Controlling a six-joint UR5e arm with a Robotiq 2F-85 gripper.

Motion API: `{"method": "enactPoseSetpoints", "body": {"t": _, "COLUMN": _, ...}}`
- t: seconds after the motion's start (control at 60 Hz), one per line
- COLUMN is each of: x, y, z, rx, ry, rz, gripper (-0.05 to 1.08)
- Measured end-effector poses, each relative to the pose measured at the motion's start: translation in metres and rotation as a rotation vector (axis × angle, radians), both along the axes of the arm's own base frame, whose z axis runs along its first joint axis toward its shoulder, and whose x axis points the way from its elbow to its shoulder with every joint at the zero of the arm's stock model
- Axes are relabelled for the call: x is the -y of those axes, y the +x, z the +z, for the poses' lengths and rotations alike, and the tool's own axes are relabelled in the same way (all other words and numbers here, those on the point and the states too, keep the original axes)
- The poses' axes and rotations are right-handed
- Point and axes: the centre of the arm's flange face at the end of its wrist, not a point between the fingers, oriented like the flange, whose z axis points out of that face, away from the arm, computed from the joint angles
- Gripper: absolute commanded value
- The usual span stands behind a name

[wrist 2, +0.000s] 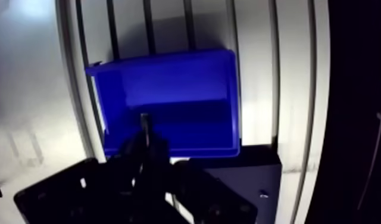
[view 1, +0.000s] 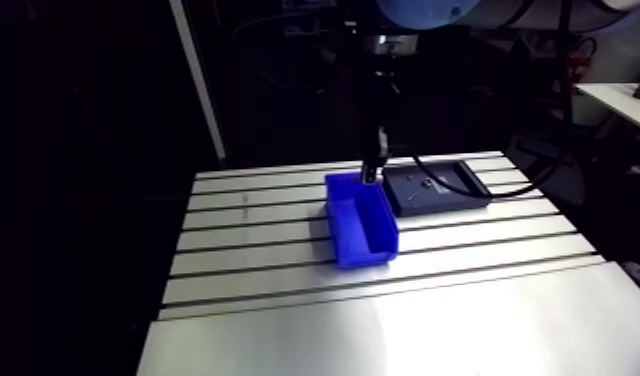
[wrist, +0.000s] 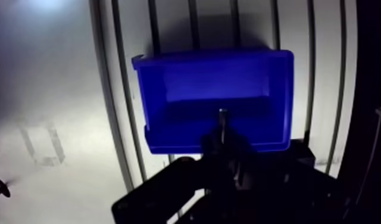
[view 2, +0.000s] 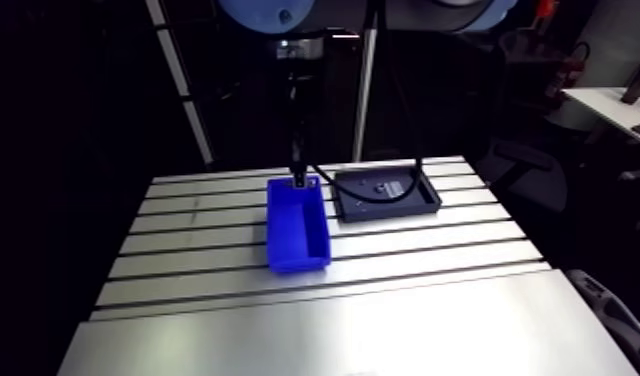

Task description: Pick up the M10 bolt from the tray and put it into the blue bin.

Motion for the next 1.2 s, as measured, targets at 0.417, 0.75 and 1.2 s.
{"method": "enactPoseSetpoints", "body": {"t": 0.417, "x": 0.015, "y": 0.000, "z": -0.038, "rx": 0.055, "ry": -0.005, "rz": 0.019, "gripper": 1.04}}
{"method": "enactPoseSetpoints", "body": {"t": 0.75, "x": 0.020, "y": -0.005, "z": -0.071, "rx": 0.062, "ry": 0.026, "rz": 0.037, "gripper": 1.03}}
{"method": "enactPoseSetpoints", "body": {"t": 1.2, "x": 0.019, "y": -0.001, "z": -0.095, "rx": 0.082, "ry": 0.060, "rz": 0.047, "gripper": 0.94}}
